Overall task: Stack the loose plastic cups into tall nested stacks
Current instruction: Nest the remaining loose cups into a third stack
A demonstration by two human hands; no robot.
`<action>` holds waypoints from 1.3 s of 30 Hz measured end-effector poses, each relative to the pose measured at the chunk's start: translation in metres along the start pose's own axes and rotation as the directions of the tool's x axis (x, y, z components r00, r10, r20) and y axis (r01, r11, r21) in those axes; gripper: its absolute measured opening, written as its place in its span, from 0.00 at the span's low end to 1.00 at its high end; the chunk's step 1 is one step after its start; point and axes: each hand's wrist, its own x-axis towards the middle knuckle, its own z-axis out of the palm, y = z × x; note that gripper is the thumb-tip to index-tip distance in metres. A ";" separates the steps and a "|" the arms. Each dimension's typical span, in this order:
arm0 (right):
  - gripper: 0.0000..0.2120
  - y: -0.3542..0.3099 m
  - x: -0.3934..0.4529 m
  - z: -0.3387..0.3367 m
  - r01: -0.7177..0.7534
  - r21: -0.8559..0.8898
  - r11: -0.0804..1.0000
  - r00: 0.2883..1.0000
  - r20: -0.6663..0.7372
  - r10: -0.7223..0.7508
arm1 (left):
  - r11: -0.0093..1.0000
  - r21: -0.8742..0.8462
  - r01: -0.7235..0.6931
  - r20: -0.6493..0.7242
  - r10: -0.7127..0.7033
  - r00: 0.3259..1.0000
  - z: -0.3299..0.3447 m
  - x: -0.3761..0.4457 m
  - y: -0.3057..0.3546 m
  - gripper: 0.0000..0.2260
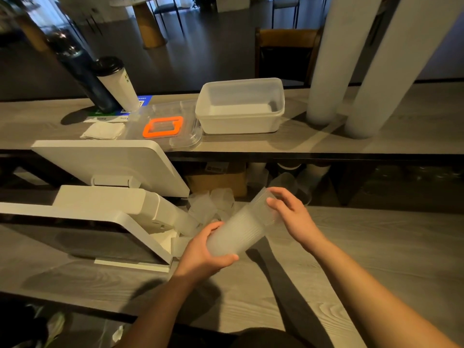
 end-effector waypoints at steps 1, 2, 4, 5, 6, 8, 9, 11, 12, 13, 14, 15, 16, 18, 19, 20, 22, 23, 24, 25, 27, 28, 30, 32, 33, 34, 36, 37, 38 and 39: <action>0.13 0.000 -0.001 0.000 0.000 -0.014 1.000 1.000 0.007 0.000 | 1.000 -0.003 -0.006 0.001 0.006 1.000 0.001 -0.001 0.001 0.34; 0.13 0.000 -0.001 -0.001 -0.004 -0.020 1.000 1.000 0.010 0.004 | 1.000 -0.007 -0.009 -0.002 0.009 1.000 0.001 -0.002 0.002 0.34; 0.14 0.001 -0.001 -0.002 -0.019 -0.010 1.000 1.000 0.012 0.019 | 1.000 -0.008 -0.014 -0.013 0.014 1.000 0.001 -0.001 0.003 0.34; 0.14 0.002 -0.001 -0.001 -0.030 -0.003 1.000 0.999 0.013 0.030 | 1.000 -0.005 -0.016 -0.012 0.016 1.000 0.001 -0.001 0.002 0.34; 0.14 0.003 -0.002 -0.001 -0.050 0.004 0.999 0.999 0.012 0.050 | 1.000 -0.001 -0.018 -0.007 0.018 1.000 0.001 -0.001 0.002 0.35; 0.15 0.006 -0.002 0.000 -0.102 0.013 0.995 0.995 -0.003 0.102 | 1.000 0.018 -0.023 0.010 0.023 1.000 0.002 0.001 0.003 0.36; 0.16 0.007 -0.002 0.000 -0.118 0.010 0.993 0.993 -0.011 0.118 | 0.999 0.026 -0.029 0.018 0.028 0.999 0.002 0.001 0.004 0.35; 0.16 0.007 -0.002 0.001 -0.129 -0.007 0.992 0.992 -0.015 0.129 | 0.999 0.036 -0.037 0.037 0.036 0.999 0.003 0.002 0.006 0.34; 0.16 0.006 -0.002 0.001 -0.127 -0.008 0.992 0.992 -0.014 0.127 | 0.998 0.036 -0.042 0.049 0.040 0.998 0.003 0.003 0.007 0.33; 0.16 0.004 -0.003 0.002 -0.125 -0.001 0.992 0.992 -0.012 0.125 | 0.998 0.035 -0.043 0.063 0.041 0.997 0.004 0.003 0.007 0.33; 0.16 0.003 -0.003 0.004 -0.128 0.013 0.992 0.992 -0.010 0.128 | 0.999 0.033 -0.042 0.071 0.039 0.997 0.004 0.003 0.009 0.33; 0.16 0.003 -0.004 0.006 -0.131 0.027 0.991 0.991 -0.006 0.131 | 0.999 0.033 -0.043 0.070 0.041 0.997 0.005 0.005 0.011 0.32; 0.16 0.003 -0.006 0.009 -0.137 0.034 0.990 0.991 0.006 0.136 | 0.998 0.037 -0.046 0.060 0.043 0.997 0.005 0.005 0.013 0.32; 0.20 0.003 -0.009 0.018 -0.152 0.023 0.988 0.987 0.064 0.151 | 0.997 0.060 -0.054 0.041 0.052 0.998 0.006 0.007 0.020 0.32; 0.23 0.005 -0.011 0.022 -0.163 0.021 0.986 0.982 0.096 0.161 | 0.996 0.071 -0.055 0.035 0.053 0.998 0.005 0.009 0.021 0.32; 0.26 0.006 -0.011 0.025 -0.177 0.027 0.984 0.978 0.120 0.173 | 0.996 0.076 -0.053 0.032 0.051 0.998 0.005 0.010 0.021 0.32; 0.27 0.010 -0.009 0.025 -0.196 0.053 0.979 0.971 0.150 0.186 | 0.996 0.071 -0.047 0.032 0.044 0.998 0.004 0.013 0.019 0.32; 0.27 0.013 -0.005 0.023 -0.196 0.059 0.979 0.972 0.146 0.185 | 0.997 0.066 -0.043 0.031 0.041 0.999 0.004 0.014 0.017 0.33; 0.28 0.016 0.000 0.021 -0.197 0.060 0.978 0.975 0.117 0.190 | 0.998 0.052 -0.034 0.026 0.033 0.999 0.004 0.016 0.016 0.32; 0.29 0.019 0.007 0.019 -0.206 0.056 0.977 0.977 0.058 0.203 | 0.999 0.037 -0.021 0.015 0.020 1.000 0.004 0.019 0.014 0.32; 0.27 0.025 0.022 0.012 -0.207 0.027 0.978 0.974 -0.090 0.208 | 1.000 0.018 0.000 -0.015 0.001 1.000 0.004 0.023 0.013 0.31; 0.26 0.029 0.031 0.007 -0.196 -0.020 0.980 0.969 -0.159 0.190 | 1.000 0.017 0.004 -0.022 -0.004 1.000 0.004 0.025 0.013 0.32; 0.29 0.041 0.049 -0.007 -0.196 -0.173 0.965 0.959 -0.238 0.152 | 1.000 0.015 0.013 -0.021 -0.013 1.000 0.004 0.031 0.011 0.33; 0.33 0.049 0.067 -0.022 -0.223 -0.406 0.886 0.956 -0.268 0.118 | 1.000 0.003 0.020 -0.012 -0.020 1.000 0.003 0.035 0.010 0.33; 0.33 0.051 0.075 -0.029 -0.238 -0.534 0.811 0.957 -0.271 0.102 | 1.000 -0.002 0.019 -0.012 -0.019 1.000 0.003 0.037 0.010 0.33; 0.32 0.052 0.083 -0.034 -0.245 -0.650 0.719 0.962 -0.258 0.095 | 1.000 -0.006 0.023 -0.015 -0.023 1.000 0.002 0.039 0.009 0.33; 0.26 0.050 0.096 -0.040 -0.223 -0.804 0.551 0.974 -0.204 0.096 | 1.000 -0.011 0.029 -0.018 -0.030 0.999 0.002 0.044 0.008 0.32; 0.23 0.050 0.101 -0.041 -0.201 -0.848 0.490 0.980 -0.175 0.099 | 0.999 -0.012 0.032 -0.017 -0.032 0.999 0.003 0.045 0.009 0.32; 0.20 0.050 0.104 -0.041 -0.180 -0.875 0.449 0.983 -0.151 0.101 | 0.999 -0.017 0.035 -0.017 -0.035 0.999 0.003 0.047 0.009 0.32; 0.18 0.053 0.109 -0.041 -0.162 -0.888 0.431 0.986 -0.131 0.102 | 0.999 -0.024 0.036 -0.017 -0.037 0.999 0.003 0.048 0.009 0.32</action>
